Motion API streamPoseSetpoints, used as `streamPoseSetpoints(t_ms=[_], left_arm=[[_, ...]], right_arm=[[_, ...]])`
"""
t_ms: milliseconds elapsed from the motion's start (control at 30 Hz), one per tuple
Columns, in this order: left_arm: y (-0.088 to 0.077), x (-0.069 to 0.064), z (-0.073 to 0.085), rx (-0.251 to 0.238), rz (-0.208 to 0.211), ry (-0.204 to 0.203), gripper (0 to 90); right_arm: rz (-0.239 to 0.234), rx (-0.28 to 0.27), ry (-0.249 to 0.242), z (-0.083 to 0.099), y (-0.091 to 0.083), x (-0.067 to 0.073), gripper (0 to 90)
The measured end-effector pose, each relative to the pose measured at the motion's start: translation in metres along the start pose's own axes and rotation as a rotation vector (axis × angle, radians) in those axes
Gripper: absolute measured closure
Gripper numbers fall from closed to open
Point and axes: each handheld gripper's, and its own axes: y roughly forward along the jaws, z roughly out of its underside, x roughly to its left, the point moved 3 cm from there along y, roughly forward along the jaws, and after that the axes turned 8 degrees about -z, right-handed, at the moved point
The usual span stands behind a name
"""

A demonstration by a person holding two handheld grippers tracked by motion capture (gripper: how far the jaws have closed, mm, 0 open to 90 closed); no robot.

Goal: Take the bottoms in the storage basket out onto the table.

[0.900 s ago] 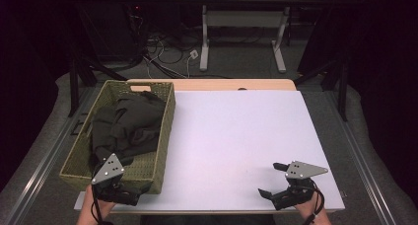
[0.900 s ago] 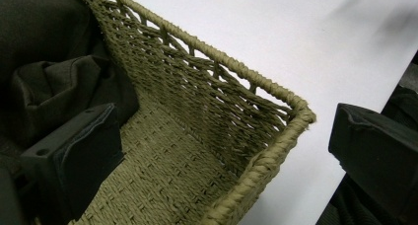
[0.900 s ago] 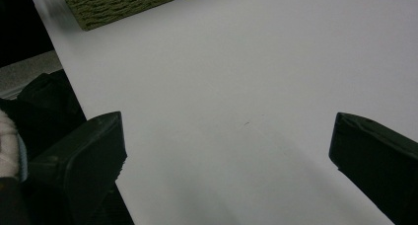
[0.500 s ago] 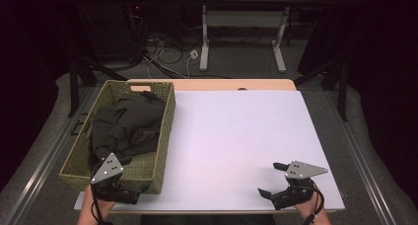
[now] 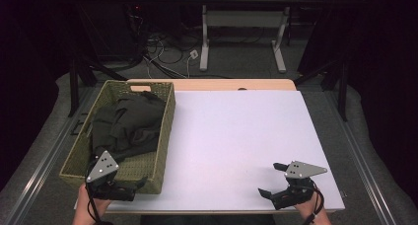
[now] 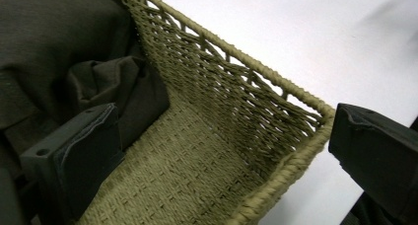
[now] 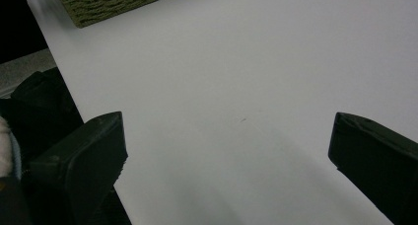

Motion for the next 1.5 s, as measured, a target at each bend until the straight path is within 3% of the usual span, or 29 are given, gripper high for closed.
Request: streamPoseSetpoints(t_ms=[500, 633, 900, 1167, 1233, 1367, 1500], left_arm=[[0.002, 0.013, -0.015, -0.001, -0.036, -0.016, 0.0], [0.005, 0.016, -0.02, 0.016, -0.063, -0.006, 0.0], [0.014, 0.026, -0.028, 0.033, -0.091, -0.026, 0.0], [0.027, 0.036, -0.035, 0.089, -0.096, 0.013, 0.0], [0.029, 0.036, -0.036, 0.092, -0.095, 0.011, 0.0], [0.039, 0.042, -0.039, 0.147, -0.085, 0.011, 0.0], [0.045, 0.046, -0.041, 0.157, -0.089, 0.007, 0.0]], right_arm=[[0.001, 0.013, -0.006, 0.001, 0.002, -0.001, 1.3], [0.001, 0.015, -0.007, 0.001, 0.002, -0.001, 1.3], [0.004, 0.019, -0.004, 0.001, 0.003, -0.001, 1.3], [0.006, 0.023, -0.005, 0.001, 0.004, -0.002, 1.3], [0.008, 0.023, -0.005, 0.001, 0.004, -0.001, 1.3], [0.006, 0.023, -0.001, 0.002, 0.005, -0.002, 1.3], [0.004, 0.023, 0.0, 0.002, 0.005, -0.002, 1.3]])
